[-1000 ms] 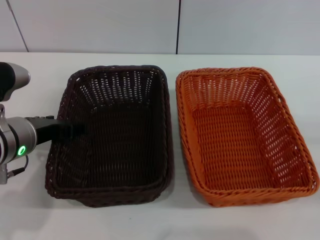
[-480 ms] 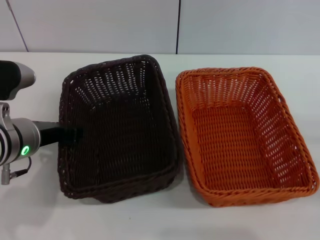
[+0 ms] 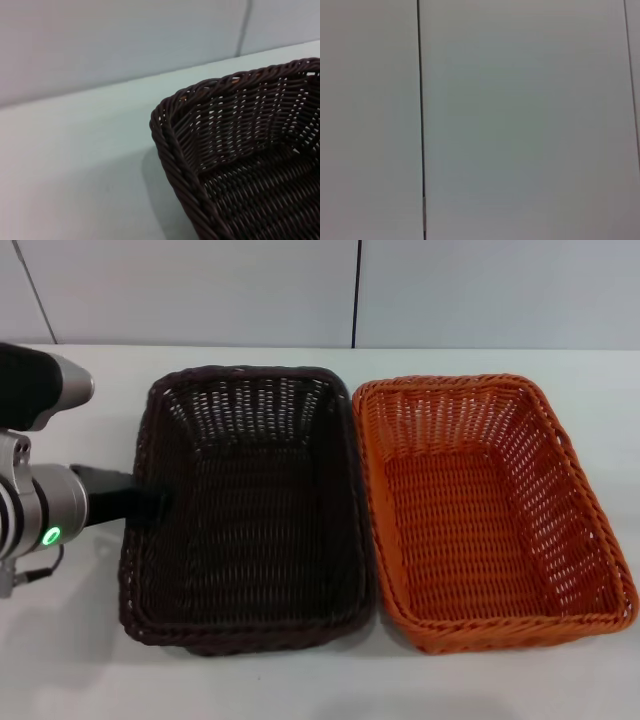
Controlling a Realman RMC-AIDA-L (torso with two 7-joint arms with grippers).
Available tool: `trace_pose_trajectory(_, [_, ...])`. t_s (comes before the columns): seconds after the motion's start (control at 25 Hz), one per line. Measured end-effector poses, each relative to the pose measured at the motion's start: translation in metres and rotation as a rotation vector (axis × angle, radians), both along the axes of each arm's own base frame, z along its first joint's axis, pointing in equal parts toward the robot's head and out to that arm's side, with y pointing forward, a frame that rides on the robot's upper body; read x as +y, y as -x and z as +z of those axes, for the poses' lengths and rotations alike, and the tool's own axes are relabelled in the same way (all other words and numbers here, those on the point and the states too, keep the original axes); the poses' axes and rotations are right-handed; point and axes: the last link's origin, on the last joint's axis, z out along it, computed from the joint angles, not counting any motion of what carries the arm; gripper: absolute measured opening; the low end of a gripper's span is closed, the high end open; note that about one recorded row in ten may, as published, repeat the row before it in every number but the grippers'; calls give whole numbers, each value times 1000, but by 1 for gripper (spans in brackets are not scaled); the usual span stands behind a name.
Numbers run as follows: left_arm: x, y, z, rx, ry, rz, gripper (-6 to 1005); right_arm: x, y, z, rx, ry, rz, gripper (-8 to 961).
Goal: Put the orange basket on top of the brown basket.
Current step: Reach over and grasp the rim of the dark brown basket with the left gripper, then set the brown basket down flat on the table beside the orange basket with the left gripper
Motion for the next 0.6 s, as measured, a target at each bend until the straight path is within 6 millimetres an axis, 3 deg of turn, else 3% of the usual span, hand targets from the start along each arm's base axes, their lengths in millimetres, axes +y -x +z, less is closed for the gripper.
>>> trace_pose_trajectory(0.48, [13, -9, 45, 380, 150, -336, 273, -10, 6, -7, 9, -11, 21, 818])
trace_pose_trajectory(0.6, [17, -14, 44, 455, 197, -420, 274, -12, 7, -8, 8, -14, 27, 818])
